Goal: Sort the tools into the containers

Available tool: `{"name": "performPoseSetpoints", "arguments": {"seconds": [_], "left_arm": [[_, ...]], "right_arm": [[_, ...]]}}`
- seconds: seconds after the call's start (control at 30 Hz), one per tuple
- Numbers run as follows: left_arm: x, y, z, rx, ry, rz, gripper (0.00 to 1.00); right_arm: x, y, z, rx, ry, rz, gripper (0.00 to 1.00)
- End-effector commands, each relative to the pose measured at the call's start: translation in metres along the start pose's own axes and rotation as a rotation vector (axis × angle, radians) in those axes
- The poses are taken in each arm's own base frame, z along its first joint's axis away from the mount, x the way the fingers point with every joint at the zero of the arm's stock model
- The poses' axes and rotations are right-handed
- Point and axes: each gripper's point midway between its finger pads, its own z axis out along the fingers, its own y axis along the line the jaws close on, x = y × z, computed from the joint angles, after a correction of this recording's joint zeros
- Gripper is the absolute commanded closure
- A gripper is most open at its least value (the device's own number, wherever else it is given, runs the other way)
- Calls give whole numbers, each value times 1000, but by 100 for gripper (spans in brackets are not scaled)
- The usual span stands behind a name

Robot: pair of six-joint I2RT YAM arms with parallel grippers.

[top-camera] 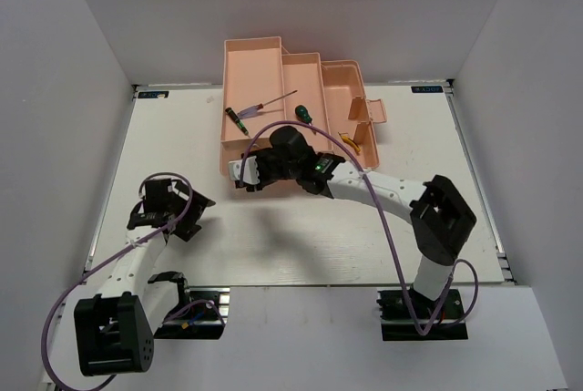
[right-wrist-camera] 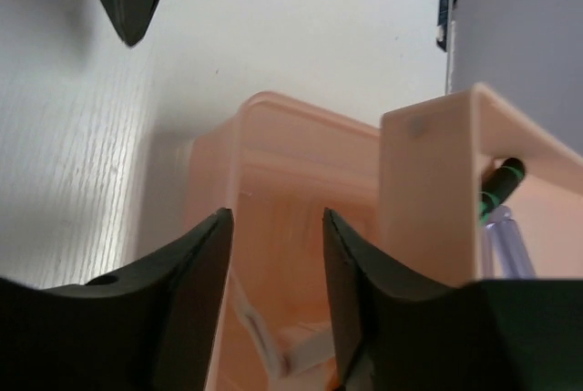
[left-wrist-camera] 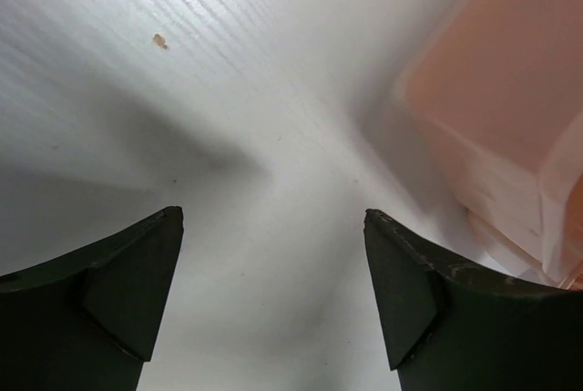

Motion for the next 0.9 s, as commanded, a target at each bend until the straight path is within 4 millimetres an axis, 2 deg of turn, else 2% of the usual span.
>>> {"name": "performPoseSetpoints", "arguments": {"seconds": [0.0, 0.07, 0.1, 0.13, 0.17, 0.3, 0.37, 0.4, 0.43, 0.47, 0.5, 0.53, 0.6, 0.7, 0.8, 0.83, 0.87], "left_arm": [[-11, -22, -5, 91, -26, 1, 10], [-8, -21, -4, 96, -17, 1, 10], [-8, -21, -4, 96, -17, 1, 10], [-9, -23, -5, 103, -22, 2, 10], [-5, -17, -4, 87, -10, -2, 10], [-5, -16, -7, 83, -19, -1, 10], [-6, -17, -8, 92, -25, 1, 10], [-6, -17, -8, 92, -25, 1, 10], [-6, -17, -8, 92, -25, 1, 10], [-6, -17, -8, 92, -25, 1, 10], [-6, -17, -8, 92, -25, 1, 10], [-6, -17, -8, 92, -25, 1, 10], [-6, -17, -8, 92, -25, 1, 10], [-3, -12, -5, 76, -14, -3, 10], [-5, -12, 0, 84, -13, -10, 10], [-2, -11, 3, 84, 0, -11, 10], [-4, -12, 6, 88, 5, -28, 10]], "right_arm": [[-9, -10, -1, 17, -28, -31, 46], [7, -3, 8, -4, 9, -22, 41], [8, -3, 11, -8, 14, -25, 39], [9, -5, 12, -6, 17, -27, 39], [18, 7, 19, -46, 38, -11, 38], [33, 18, 32, -92, 74, 0, 38], [37, 15, 36, -78, 90, -25, 38], [46, 22, 44, -91, 109, -23, 38], [47, 16, 48, -66, 114, -50, 38], [54, 13, 50, -50, 139, -54, 40], [64, 20, 55, -61, 164, -48, 45], [65, 17, 56, -55, 169, -49, 68], [68, 20, 60, -64, 173, -46, 100], [59, 15, 54, -61, 146, -29, 100], [31, -3, 40, -29, 84, 4, 100], [13, -20, 28, 8, 52, -4, 100], [3, -26, 24, 21, 29, 14, 100]]}}
